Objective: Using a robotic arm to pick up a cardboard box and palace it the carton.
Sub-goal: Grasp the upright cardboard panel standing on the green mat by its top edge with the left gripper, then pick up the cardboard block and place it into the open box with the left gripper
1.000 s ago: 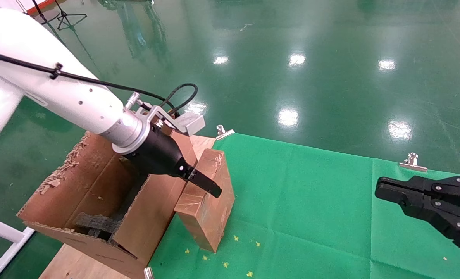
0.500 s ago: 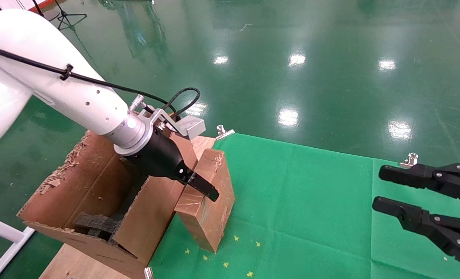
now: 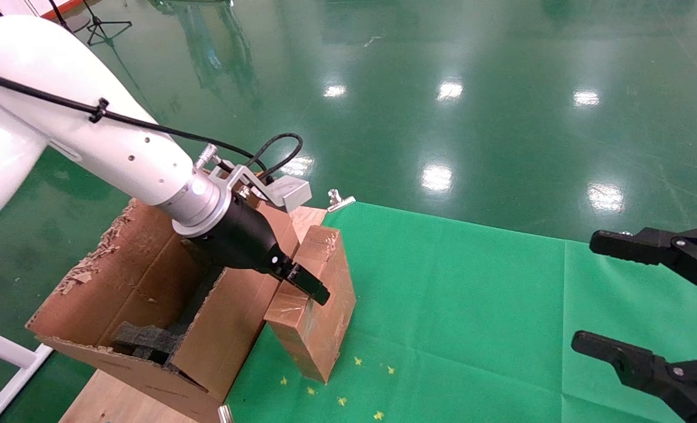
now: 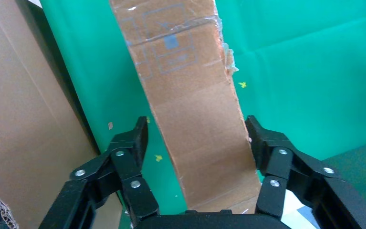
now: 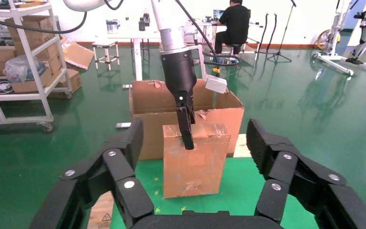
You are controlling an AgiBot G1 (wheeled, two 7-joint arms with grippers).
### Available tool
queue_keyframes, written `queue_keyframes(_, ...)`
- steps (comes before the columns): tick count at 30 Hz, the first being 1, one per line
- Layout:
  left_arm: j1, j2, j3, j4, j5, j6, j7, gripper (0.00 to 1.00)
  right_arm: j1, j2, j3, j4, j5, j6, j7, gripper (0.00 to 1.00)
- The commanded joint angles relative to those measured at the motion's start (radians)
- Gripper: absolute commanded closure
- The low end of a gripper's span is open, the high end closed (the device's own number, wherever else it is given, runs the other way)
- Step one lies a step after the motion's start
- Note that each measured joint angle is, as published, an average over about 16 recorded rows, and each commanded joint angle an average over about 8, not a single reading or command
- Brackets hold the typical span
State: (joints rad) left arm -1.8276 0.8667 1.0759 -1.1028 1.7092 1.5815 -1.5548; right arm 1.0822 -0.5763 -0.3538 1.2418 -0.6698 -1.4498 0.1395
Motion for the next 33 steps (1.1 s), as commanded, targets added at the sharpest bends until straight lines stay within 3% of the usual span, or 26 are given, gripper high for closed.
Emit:
queue_keyframes(1, 0.001, 0.0, -0.001, 0.0, 0.0, 0.0, 0.0, 1.0, 0.0, 0.0, 0.0, 0.0, 0.0, 0.0, 0.0, 0.0)
queue_keyframes(20, -0.007, -0.014, -0.003, -0.012, -0.02, -0.016, 0.024, 1.0, 0.0, 0.0, 0.0, 0.0, 0.0, 0.0, 0.0, 0.0)
queue_keyframes(33, -0.185, -0.162, -0.17, 0.08, -0.2, -0.067, 0.228, 1.0, 0.0, 0.0, 0.0, 0.0, 0.0, 0.0, 0.0, 0.0)
